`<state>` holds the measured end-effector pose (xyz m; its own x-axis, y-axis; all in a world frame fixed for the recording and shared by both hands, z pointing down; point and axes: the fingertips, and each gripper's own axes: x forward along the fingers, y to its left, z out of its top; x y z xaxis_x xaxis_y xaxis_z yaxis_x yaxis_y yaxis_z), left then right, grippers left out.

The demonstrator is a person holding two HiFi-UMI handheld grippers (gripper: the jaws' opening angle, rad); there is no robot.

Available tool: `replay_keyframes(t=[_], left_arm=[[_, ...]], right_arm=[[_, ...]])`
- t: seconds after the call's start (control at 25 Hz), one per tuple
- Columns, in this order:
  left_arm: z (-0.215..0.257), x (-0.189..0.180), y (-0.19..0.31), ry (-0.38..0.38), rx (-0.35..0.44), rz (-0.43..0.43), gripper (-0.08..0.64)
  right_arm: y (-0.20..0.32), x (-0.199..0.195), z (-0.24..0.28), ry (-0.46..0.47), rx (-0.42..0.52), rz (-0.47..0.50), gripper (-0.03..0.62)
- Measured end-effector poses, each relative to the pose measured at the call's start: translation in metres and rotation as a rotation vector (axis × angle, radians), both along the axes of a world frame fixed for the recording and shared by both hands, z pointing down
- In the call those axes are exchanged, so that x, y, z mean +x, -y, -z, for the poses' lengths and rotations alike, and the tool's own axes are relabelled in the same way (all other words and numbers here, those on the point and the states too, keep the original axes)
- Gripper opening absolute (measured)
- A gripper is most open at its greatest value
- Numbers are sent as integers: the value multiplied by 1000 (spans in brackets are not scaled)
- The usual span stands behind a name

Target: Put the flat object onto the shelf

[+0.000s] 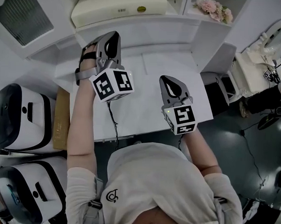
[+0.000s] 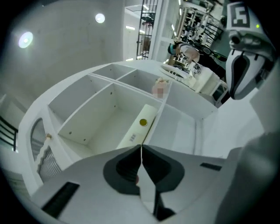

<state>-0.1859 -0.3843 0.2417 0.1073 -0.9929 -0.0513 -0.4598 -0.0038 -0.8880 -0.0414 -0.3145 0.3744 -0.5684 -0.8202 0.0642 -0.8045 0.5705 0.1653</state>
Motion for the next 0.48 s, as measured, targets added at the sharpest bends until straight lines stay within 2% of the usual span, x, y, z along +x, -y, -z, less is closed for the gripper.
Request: replay_keyframes(t=[0.08,0.16,0.24,0.32,0.48], left_arm=[[-13,0,-11,-68,-9,-10,12],[-34,1,-21,-144,-65,-35,12],[-57,4,-31,-266,-152,-75,12],[-75,6,-43,-399,-204,-114,11],[-101,1,-64,-612,-217,-136,11]], right_arm=[[-2,3,1,8,6,-2,9],[-6,3,2,19,12,7,8],[-11,0,2,34,9,32,8],[-15,-2,1,45,3,50,8],[-17,-1,1,58,2,63,8]])
